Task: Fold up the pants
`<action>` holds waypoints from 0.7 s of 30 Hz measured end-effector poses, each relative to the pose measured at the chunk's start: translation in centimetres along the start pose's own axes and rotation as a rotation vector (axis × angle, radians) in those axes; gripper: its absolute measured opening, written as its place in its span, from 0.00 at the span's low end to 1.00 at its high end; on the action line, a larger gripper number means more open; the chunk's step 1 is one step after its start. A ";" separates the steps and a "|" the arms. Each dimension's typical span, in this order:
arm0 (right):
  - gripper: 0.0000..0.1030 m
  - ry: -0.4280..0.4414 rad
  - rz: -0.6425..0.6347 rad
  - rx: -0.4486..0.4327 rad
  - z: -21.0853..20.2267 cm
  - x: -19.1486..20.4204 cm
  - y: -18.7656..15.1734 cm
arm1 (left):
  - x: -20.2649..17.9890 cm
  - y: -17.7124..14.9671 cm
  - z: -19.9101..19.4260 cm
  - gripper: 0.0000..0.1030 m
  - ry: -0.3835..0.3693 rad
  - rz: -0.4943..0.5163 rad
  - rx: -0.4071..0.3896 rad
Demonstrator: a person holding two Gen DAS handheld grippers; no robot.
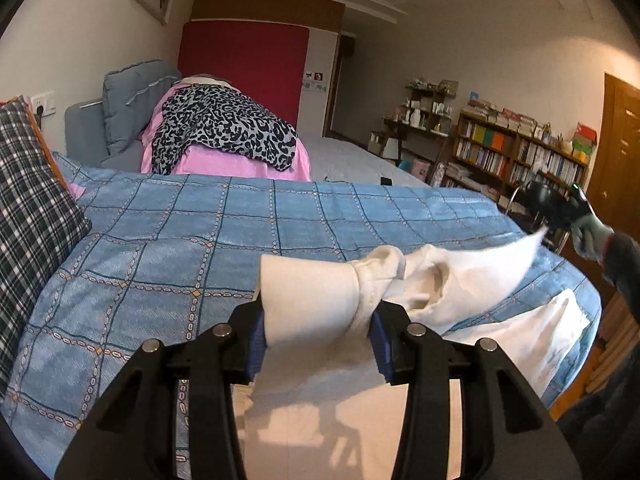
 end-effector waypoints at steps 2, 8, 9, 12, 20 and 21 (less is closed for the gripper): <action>0.00 0.017 0.014 -0.023 -2.6 -2.2 -1.4 | 0.0 -0.2 -0.5 0.43 -0.002 0.003 -0.010; 0.00 0.047 0.071 -0.049 -7.6 -8.2 -5.8 | -0.6 -1.6 -2.5 0.43 -0.007 0.023 -0.008; 0.00 0.052 0.087 -0.053 -8.2 -9.3 -6.6 | -0.7 -1.9 -2.8 0.43 -0.005 0.032 -0.008; 0.00 0.058 0.140 -0.054 -9.6 -12.8 -9.3 | -1.1 -2.7 -4.0 0.43 -0.004 0.047 -0.011; 0.00 0.053 0.224 -0.030 -10.6 -18.4 -15.0 | -0.8 -6.0 -5.9 0.44 0.005 0.022 0.003; 0.00 0.059 0.231 -0.030 -10.9 -18.7 -15.5 | -0.7 -6.3 -6.2 0.44 0.008 0.015 0.003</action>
Point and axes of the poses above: each gripper's, at about its wrist camera, not at the fingertips, and z roughly the way its jaws point, x to its left, y to its top, the point moved 4 cm from there along z, roughly the way its jaws point, and after that the axes turned 7 degrees about z, right-handed, at the moved point
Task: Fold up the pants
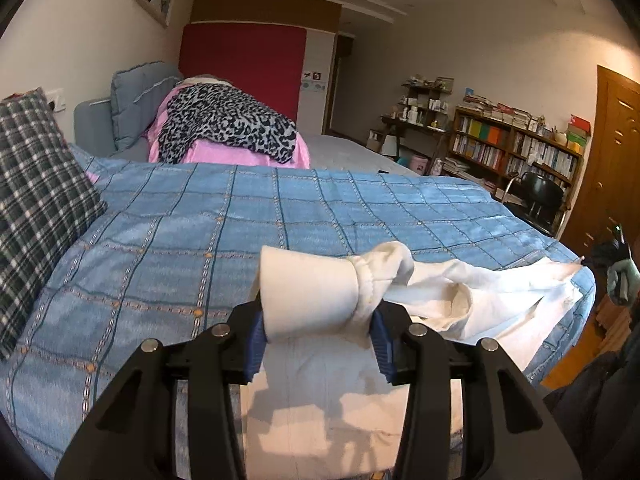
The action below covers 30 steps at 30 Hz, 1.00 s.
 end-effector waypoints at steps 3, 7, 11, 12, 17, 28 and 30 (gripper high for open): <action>0.00 0.002 0.001 0.005 -0.5 -0.8 -1.0 | 0.3 -1.0 -0.7 0.44 -0.004 -0.002 -0.010; 0.00 -0.032 0.005 0.017 0.0 -2.8 -1.9 | 0.3 -3.2 -0.4 0.49 -0.009 0.019 0.021; 0.00 -0.066 0.033 0.049 1.7 -5.2 -2.9 | 0.8 -5.4 -0.2 0.54 0.008 -0.002 0.066; 0.00 -0.073 0.039 0.054 2.1 -5.6 -3.1 | 1.1 -5.7 -0.1 0.55 0.015 -0.008 0.076; 0.01 -0.094 0.026 0.058 3.3 -5.6 -3.1 | 2.9 -7.3 -0.6 0.76 0.078 -0.034 0.113; 0.02 -0.145 -0.004 0.055 4.0 -5.6 -2.9 | 8.0 -8.5 -3.8 0.79 0.110 -0.309 0.068; 0.04 -0.167 -0.020 0.042 3.9 -5.3 -3.0 | 7.9 -8.3 -3.3 0.83 0.082 -0.340 0.077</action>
Point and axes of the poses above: each gripper's, at about its wrist camera, not at the fingertips, and z roughly the way its jaws point, x to its left, y to its top, the point moved 4 cm from there along z, roughly the way its jaws point, and after that the axes turned 7 degrees about z, right-handed, at the moved point
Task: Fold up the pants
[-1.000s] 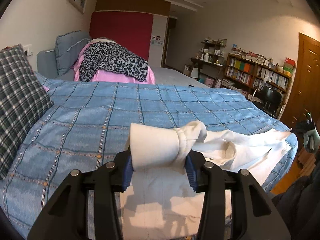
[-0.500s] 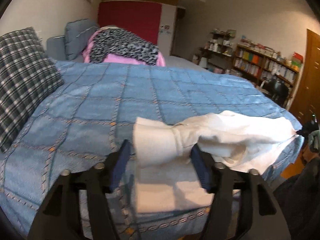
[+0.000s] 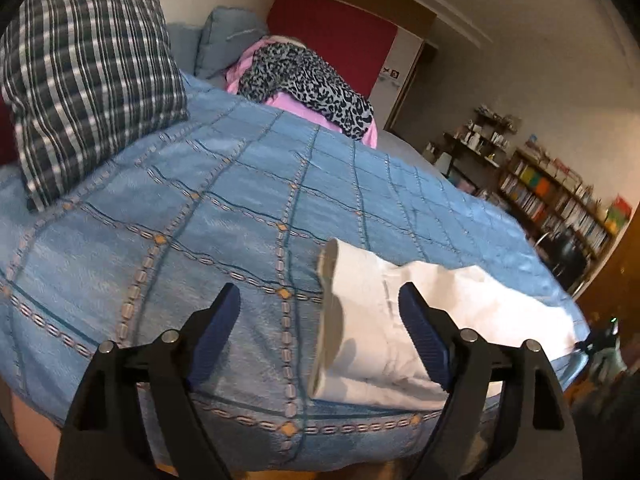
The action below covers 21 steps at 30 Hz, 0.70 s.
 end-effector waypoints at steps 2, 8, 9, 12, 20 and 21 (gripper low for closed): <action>0.06 -0.022 -0.012 -0.017 -0.2 0.3 0.0 | -0.5 0.1 0.8 0.84 -0.036 -0.022 0.024; 0.17 -0.110 -0.067 -0.110 -2.0 0.6 0.3 | -3.4 -0.3 3.5 0.85 -0.163 -0.082 0.102; 0.25 -0.116 -0.078 -0.128 -2.4 0.7 0.3 | -4.0 -0.5 3.9 0.85 -0.194 -0.101 0.112; 0.41 -0.145 -0.120 -0.194 -3.5 1.5 0.2 | -5.6 -0.8 4.8 0.85 -0.251 -0.121 0.135; 0.58 -0.145 -0.341 -0.324 -5.3 6.8 -3.1 | -9.3 -2.3 6.5 0.55 -0.241 -0.057 0.215; 0.61 -0.140 -0.362 -0.333 -5.3 7.5 -3.6 | -9.6 -2.5 6.5 0.50 -0.253 -0.067 0.221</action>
Point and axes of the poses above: each gripper's, at about its wrist camera, not at the fingertips, and z roughly the way its jaws point, x to its left, y to its top, the point moved 4 cm from there along z, roughly the way its jaws point, and after that the axes turned 7 degrees about z, right-handed, at the moved point
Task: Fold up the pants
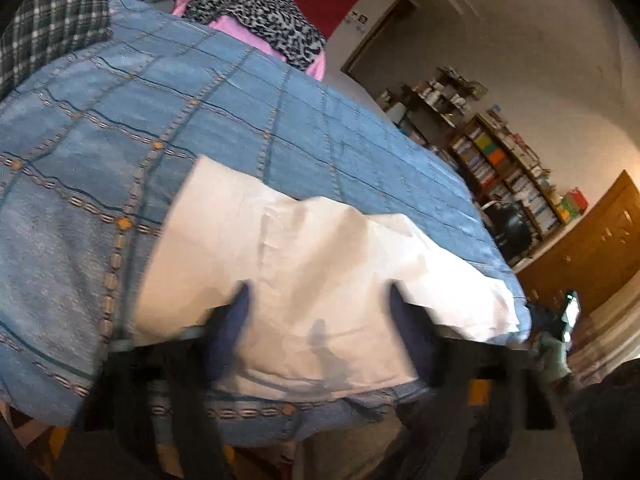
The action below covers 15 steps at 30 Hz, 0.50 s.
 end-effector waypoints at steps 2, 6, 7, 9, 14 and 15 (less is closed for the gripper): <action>0.63 0.017 -0.043 -0.027 -0.8 1.6 -0.4 | -0.2 -0.2 0.7 0.20 0.013 -0.029 0.028; 0.64 0.103 -0.084 -0.015 -2.1 4.5 -1.4 | 0.2 -0.3 0.9 0.07 0.098 -0.034 0.038; 0.64 0.141 -0.089 0.007 -2.3 5.3 -2.0 | 0.5 -0.4 0.9 0.06 0.116 -0.040 0.042; 0.64 0.260 -0.128 0.086 -2.8 8.1 -3.8 | 1.1 -0.6 0.8 0.06 0.163 -0.035 0.064; 0.64 0.563 -0.261 0.319 -4.4 16.4 -9.5 | 1.6 -1.1 0.1 0.06 0.205 -0.026 0.074; 0.64 0.618 -0.306 0.346 -5.2 18.1 -10.5 | 1.2 -0.9 -0.2 0.06 0.220 -0.013 0.053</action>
Point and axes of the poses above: each gripper's, at about its wrist camera, not at the fingertips, and z roughly the way its jaws point, x to its left, y to its top, the point moved 4 cm from there along z, roughly the way its jaws point, and after that the axes turned 7 degrees about z, right-handed, at the moved point
